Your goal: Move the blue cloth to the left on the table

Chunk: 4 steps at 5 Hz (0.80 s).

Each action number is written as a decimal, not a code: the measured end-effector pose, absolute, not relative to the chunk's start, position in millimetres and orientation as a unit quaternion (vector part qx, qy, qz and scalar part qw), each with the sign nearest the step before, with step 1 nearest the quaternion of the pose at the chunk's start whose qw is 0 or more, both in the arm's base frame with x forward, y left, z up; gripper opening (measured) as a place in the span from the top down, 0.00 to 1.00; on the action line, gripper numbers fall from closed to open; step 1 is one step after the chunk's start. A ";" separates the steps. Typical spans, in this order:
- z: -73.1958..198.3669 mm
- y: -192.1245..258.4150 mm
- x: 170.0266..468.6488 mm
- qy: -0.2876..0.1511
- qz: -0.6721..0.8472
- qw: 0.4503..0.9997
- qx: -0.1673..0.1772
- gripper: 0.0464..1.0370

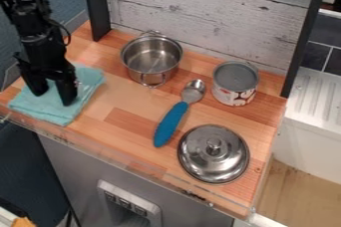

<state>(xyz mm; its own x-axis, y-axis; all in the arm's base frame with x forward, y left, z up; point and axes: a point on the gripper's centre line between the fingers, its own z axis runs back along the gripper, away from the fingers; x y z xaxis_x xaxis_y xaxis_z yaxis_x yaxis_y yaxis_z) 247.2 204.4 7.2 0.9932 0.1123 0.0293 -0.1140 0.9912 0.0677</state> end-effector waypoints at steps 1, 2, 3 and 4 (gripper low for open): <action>7.2 206.3 249.6 -0.009 0.048 0.998 0.032 0.04; 9.8 203.3 250.8 -0.015 0.041 0.999 0.024 0.04; 39.6 206.1 248.5 -0.040 0.044 0.997 0.047 0.04; 79.8 199.8 248.5 -0.074 0.051 0.994 0.059 0.04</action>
<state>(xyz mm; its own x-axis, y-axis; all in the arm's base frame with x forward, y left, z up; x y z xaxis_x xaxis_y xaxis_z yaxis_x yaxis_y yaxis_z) 248.5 199.8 79.8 0.9840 0.0929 0.1523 -0.1103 0.9878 0.1101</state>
